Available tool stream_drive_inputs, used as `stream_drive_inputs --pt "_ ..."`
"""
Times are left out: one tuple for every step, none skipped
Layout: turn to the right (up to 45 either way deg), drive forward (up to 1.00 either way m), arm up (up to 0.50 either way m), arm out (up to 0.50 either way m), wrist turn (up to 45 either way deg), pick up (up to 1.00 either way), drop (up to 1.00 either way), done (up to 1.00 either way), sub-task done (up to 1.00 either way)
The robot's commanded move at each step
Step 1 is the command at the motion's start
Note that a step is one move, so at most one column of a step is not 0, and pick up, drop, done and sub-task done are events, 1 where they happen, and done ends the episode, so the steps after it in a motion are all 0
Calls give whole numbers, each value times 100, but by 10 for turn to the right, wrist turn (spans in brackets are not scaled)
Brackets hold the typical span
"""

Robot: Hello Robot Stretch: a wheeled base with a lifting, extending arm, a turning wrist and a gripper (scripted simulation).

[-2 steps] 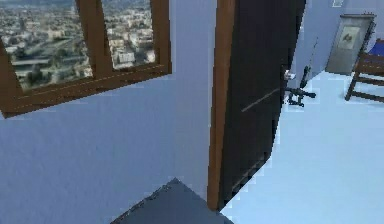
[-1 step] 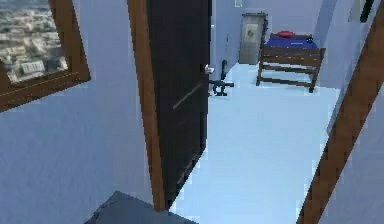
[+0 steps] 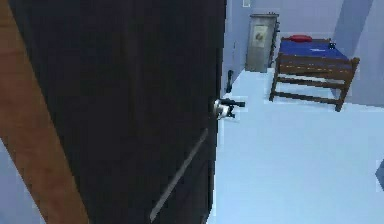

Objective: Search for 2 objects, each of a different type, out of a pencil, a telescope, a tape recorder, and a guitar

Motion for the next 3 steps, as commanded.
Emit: stream_drive_inputs --pt "270 0 0 0 0 0 0 0 0" --pt "0 100 0 0 0 0 0 0 0" --pt "30 0 0 0 0 0 0 0 0"
